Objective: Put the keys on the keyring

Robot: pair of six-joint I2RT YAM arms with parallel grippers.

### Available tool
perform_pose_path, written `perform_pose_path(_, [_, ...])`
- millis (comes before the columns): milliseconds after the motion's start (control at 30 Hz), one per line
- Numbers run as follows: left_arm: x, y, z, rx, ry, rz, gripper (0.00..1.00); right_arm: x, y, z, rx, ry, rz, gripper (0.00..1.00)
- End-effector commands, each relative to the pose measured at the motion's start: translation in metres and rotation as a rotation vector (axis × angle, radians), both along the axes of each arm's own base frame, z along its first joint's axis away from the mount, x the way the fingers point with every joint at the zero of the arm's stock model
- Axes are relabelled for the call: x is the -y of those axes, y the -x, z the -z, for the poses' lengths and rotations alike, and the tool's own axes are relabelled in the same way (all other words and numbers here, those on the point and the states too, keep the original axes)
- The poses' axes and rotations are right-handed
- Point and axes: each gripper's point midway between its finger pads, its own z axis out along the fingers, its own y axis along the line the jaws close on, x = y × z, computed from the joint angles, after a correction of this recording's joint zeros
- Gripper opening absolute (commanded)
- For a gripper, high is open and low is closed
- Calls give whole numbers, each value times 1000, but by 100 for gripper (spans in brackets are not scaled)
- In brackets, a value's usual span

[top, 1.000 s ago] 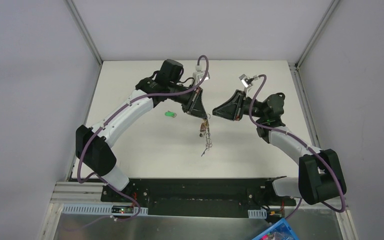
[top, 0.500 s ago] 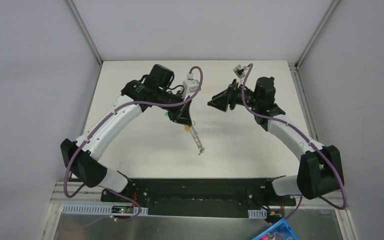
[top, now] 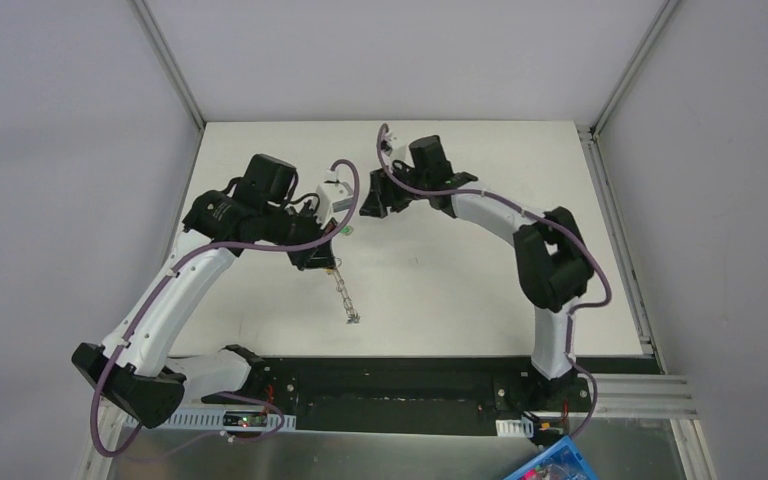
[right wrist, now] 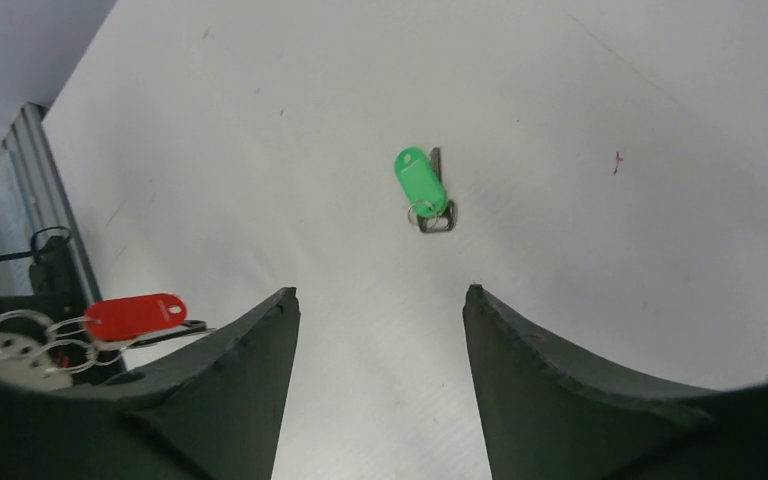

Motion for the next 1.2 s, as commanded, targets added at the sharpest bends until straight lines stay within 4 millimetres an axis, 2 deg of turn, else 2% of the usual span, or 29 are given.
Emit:
perform_pose_path(0, [-21,7,3,36,-64,-22,0,-24,-10,39,-33,159,-32,63])
perform_pose_path(133, [-24,12,2,20,-68,-33,0,-44,-11,74,-23,284,-53,61])
perform_pose_path(267, [-29,12,5,23,-85,-42,0,-58,-6,98,31,377,-74,60])
perform_pose_path(433, [-32,13,12,6,-99,-44,0,-68,-2,114,72,453,-71,59])
perform_pose_path(700, [-34,18,12,4,-102,-38,0,-65,-6,133,140,568,-47,53])
perform_pose_path(867, [-35,18,12,-2,-106,-33,0,-57,-12,143,192,637,-31,42])
perform_pose_path(1000, [-35,17,12,-2,-111,-29,0,-58,-13,143,204,638,-36,34])
perform_pose_path(1067, [-35,17,12,-6,-115,-27,0,-58,-13,143,208,640,-39,25])
perform_pose_path(1167, [-35,16,12,-8,-119,-24,0,-52,-12,138,220,655,-37,7])
